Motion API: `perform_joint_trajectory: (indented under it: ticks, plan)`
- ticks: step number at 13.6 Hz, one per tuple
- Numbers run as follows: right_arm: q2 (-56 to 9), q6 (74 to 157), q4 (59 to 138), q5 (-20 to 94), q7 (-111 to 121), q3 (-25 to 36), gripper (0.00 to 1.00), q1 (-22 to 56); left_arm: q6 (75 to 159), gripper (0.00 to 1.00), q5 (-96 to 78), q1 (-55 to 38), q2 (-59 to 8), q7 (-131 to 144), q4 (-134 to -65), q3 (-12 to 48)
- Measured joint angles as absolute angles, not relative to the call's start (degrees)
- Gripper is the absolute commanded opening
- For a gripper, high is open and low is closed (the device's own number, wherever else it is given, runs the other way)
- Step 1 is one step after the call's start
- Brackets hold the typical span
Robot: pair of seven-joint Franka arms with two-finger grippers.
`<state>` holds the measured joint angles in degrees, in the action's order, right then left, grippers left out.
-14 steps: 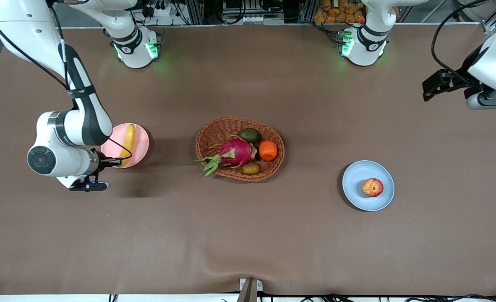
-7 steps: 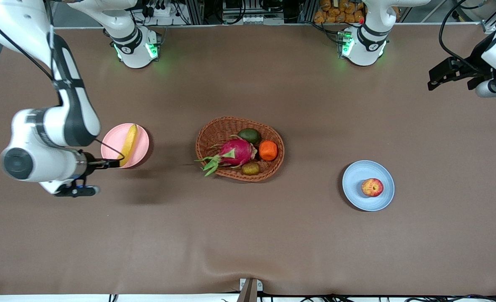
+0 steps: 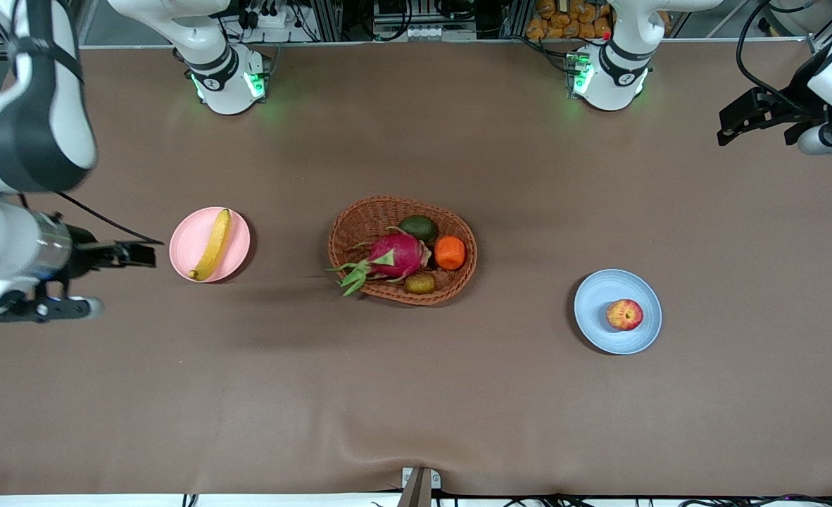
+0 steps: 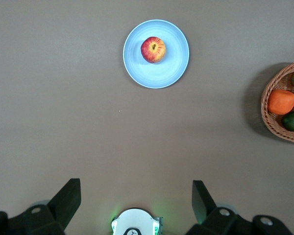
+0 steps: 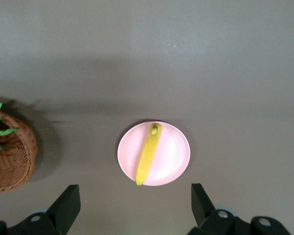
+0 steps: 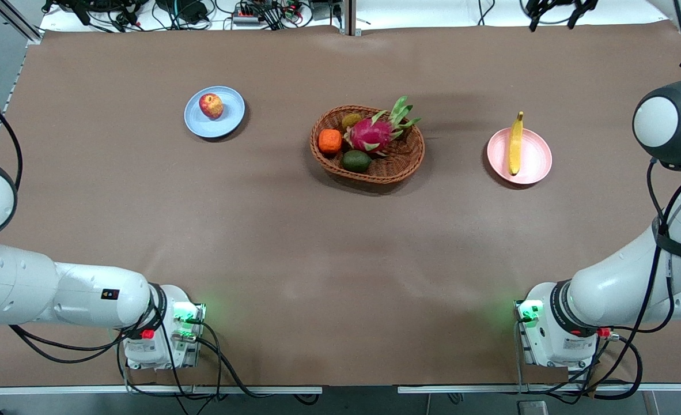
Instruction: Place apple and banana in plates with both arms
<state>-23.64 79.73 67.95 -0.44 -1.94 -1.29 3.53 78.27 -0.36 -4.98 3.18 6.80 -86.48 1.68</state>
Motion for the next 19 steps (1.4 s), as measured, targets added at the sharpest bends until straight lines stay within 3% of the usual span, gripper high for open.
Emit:
perform_joint_trajectory:
  ticks: [5, 13, 15, 19]
  plan:
    - [-14.53, 75.77, 66.82, -0.20, -1.94, -0.99, 1.00, 3.17, 78.29, 1.00, -0.36, -4.98, 3.12, 6.80, -86.60, 1.67]
    - [0.22, 80.38, 84.21, -0.20, -1.79, -0.69, 1.00, -1.08, 78.32, 1.00, -0.36, -4.97, 2.92, 6.80, -86.27, 1.62]
    - [2.54, 82.27, 87.96, -1.13, -1.34, -1.16, 1.00, -0.76, 78.32, 1.00, -0.36, -4.97, 2.92, 6.80, -86.26, 1.59]
    - [3.00, 83.32, 88.15, -3.54, 0.65, -1.28, 1.00, 0.18, 78.32, 1.00, -0.36, -5.00, 2.91, 6.80, -86.26, 1.62]
